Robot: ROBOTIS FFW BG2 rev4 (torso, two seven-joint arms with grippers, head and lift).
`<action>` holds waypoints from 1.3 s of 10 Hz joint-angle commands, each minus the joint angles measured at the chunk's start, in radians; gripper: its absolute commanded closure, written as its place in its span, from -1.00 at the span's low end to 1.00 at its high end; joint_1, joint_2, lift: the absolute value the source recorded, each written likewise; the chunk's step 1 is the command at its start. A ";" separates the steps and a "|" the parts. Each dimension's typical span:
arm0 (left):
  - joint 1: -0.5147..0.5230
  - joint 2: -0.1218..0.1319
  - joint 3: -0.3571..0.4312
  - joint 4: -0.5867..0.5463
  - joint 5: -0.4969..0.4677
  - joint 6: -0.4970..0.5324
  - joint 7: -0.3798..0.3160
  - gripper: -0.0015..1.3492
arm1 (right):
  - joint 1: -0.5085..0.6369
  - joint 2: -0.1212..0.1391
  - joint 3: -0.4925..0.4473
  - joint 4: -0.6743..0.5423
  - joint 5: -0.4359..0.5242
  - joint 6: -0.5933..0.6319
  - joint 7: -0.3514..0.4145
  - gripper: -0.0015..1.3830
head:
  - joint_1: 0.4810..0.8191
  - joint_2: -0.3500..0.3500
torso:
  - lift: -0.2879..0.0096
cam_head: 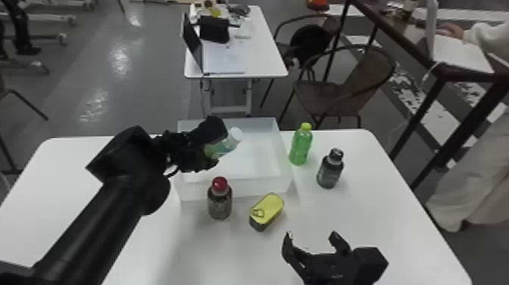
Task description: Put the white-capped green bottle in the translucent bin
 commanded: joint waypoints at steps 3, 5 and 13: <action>-0.047 -0.005 -0.002 0.053 -0.100 0.002 0.051 -0.87 | -0.016 0.006 0.000 0.016 -0.002 0.001 0.008 -0.86 | 0.27 -0.16 | 0.77; -0.067 -0.005 -0.002 0.013 -0.075 -0.038 0.054 -0.82 | -0.007 0.007 0.000 0.005 -0.003 0.002 0.008 -0.86 | 0.27 -0.16 | 0.77; 0.739 -0.006 0.492 -0.812 0.471 -0.096 0.146 -0.81 | 0.085 -0.025 -0.049 -0.107 0.020 0.006 -0.044 -0.86 | 0.27 0.10 | 0.77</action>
